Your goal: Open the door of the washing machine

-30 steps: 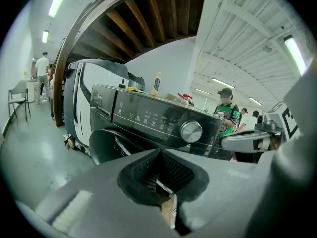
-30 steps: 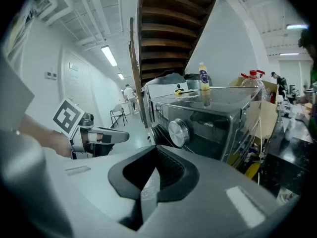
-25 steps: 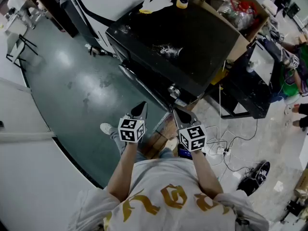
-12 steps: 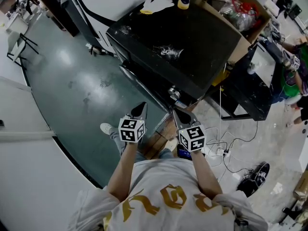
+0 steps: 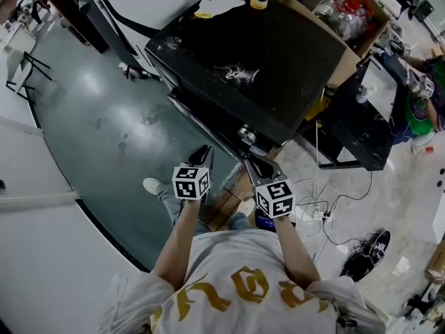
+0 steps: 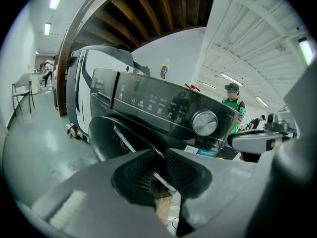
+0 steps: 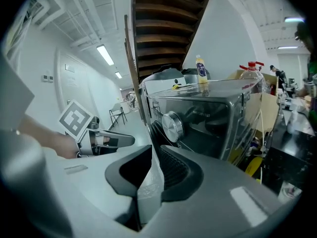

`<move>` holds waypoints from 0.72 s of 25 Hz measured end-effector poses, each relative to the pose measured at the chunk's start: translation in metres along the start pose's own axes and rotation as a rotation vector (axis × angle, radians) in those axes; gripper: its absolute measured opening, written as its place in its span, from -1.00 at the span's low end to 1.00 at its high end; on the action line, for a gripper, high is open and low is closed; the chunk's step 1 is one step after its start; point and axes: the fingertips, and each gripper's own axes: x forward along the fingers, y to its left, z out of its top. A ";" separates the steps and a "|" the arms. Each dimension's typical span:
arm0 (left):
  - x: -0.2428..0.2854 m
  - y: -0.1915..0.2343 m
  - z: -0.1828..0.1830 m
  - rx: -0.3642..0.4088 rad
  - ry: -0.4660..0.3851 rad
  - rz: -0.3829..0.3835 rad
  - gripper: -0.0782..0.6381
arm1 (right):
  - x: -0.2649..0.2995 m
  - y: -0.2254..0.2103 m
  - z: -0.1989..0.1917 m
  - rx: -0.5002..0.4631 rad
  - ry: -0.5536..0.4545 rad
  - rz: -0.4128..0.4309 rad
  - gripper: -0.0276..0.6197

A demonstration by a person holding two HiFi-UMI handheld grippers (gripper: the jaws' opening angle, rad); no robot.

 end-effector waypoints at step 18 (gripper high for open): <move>0.079 0.009 -0.018 -0.185 0.100 0.038 -0.17 | -0.011 -0.031 -0.022 0.076 0.036 -0.056 -0.71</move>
